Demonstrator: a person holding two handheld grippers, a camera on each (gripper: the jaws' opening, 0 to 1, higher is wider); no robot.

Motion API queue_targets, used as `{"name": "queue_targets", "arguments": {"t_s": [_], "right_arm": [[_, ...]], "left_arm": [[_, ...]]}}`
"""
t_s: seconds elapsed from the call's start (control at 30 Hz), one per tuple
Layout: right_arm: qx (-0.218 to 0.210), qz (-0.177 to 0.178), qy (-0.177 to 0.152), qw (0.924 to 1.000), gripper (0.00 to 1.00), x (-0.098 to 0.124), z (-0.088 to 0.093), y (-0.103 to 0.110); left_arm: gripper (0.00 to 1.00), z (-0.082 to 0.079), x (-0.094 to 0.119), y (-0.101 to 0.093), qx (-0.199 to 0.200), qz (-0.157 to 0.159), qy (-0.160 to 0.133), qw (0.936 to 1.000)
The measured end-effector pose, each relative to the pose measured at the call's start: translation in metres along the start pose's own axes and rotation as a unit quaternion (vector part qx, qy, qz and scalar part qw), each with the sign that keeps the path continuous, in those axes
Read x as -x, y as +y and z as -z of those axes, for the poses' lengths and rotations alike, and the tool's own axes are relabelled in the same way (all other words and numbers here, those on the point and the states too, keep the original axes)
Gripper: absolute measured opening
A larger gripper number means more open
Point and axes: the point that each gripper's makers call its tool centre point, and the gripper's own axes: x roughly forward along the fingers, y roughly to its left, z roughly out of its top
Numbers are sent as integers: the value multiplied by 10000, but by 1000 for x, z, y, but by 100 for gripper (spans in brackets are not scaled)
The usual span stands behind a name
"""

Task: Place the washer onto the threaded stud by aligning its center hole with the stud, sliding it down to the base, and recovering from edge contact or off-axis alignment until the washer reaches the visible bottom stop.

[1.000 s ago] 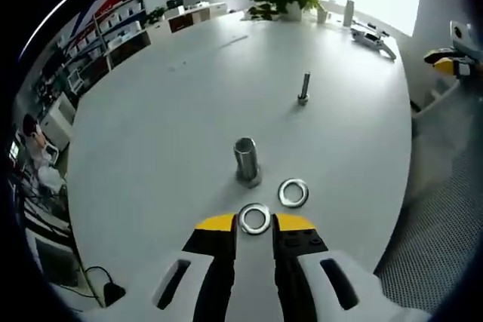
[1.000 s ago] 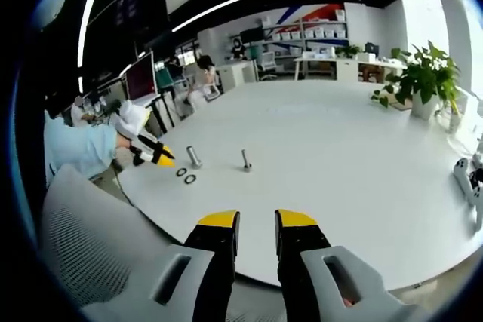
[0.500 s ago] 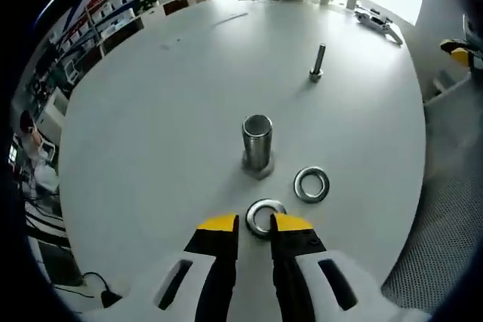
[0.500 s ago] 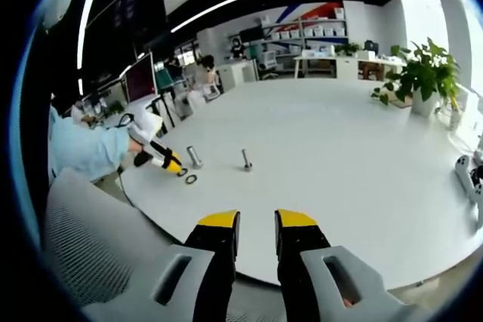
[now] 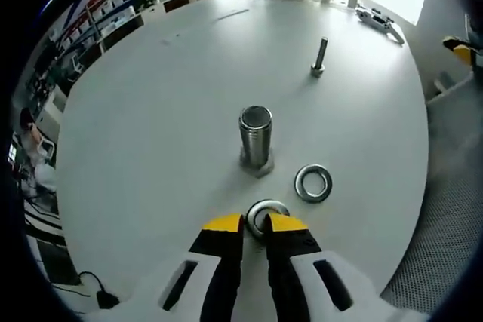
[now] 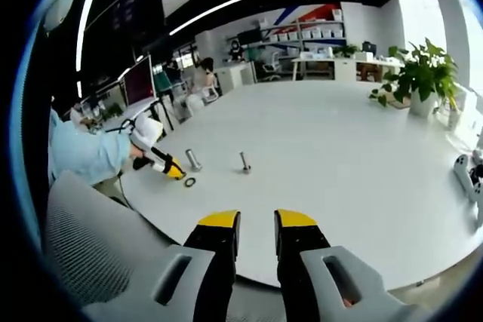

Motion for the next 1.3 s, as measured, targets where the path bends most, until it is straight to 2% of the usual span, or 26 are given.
{"name": "queue_targets", "arguments": {"t_s": [0.07,0.3,0.37,0.47,0.6,0.9,1.3], "right_arm": [[-10,41,-46,10000,20,1,-1,-1],[-12,67,-43,10000,20,1,-1,-2],[-16,62,-45,10000,20,1,-1,-2],[-18,57,-32,10000,20,1,-1,-2],[-27,52,-42,10000,20,0,-2,-2],[-29,32,-54,10000,20,0,-2,-1],[-46,18,-82,10000,20,1,-2,-2]], "left_arm": [[3,1,0,3,-80,-59,30,9999],[3,1,-1,4,-10,-53,45,10000],[2,4,0,8,118,-217,110,9996],[2,4,4,3,532,-80,77,9985],[2,0,13,3,624,-72,68,9980],[1,-19,30,3,684,-103,-98,9976],[1,-47,50,3,545,-112,-297,9980]]}}
